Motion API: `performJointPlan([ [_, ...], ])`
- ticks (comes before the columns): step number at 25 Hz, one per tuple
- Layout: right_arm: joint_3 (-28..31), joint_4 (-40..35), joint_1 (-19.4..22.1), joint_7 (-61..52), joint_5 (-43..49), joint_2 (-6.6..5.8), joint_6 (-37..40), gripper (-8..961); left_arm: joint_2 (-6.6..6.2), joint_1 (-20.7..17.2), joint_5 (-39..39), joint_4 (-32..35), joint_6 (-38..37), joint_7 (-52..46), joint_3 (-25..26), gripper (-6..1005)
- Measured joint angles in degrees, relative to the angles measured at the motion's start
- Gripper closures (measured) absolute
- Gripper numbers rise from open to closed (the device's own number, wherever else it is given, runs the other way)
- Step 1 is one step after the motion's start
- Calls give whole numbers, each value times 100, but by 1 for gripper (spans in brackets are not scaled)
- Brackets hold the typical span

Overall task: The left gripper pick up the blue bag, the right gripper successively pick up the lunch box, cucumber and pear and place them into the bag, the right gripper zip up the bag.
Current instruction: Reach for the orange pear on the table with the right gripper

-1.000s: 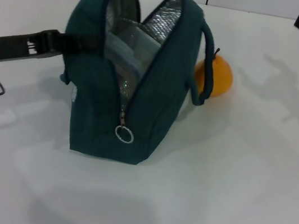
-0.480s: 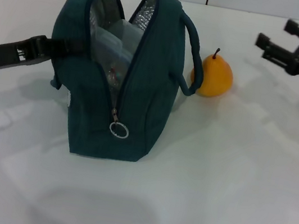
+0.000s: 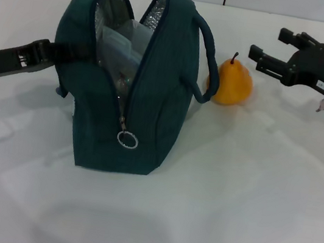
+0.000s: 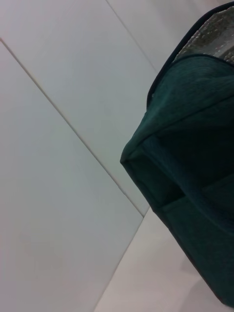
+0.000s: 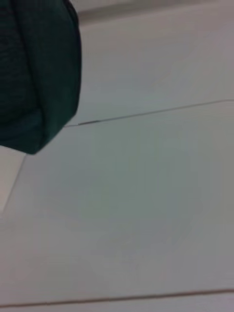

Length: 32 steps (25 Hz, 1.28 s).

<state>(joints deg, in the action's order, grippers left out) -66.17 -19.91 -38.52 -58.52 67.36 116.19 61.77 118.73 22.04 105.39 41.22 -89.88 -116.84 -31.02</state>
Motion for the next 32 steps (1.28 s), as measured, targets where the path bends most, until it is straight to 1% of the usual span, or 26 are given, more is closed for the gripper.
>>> performJointPlan([
  [6, -83, 289, -220, 146, -69, 0, -35, 121, 14, 25, -2, -6, 38, 3, 0, 961],
  [14, -146, 430, -366, 254, -180, -1, -152, 123, 29, 45, -9, -9, 106, -9, 0, 961],
  [22, -170, 843, -650, 525, -242, 0, -207, 124, 39, 75, -11, -76, 149, -20, 0, 961],
  [32, -221, 972, -755, 625, -295, -1, -263, 126, 50, 123, -11, -208, 189, 4, 0, 961],
])
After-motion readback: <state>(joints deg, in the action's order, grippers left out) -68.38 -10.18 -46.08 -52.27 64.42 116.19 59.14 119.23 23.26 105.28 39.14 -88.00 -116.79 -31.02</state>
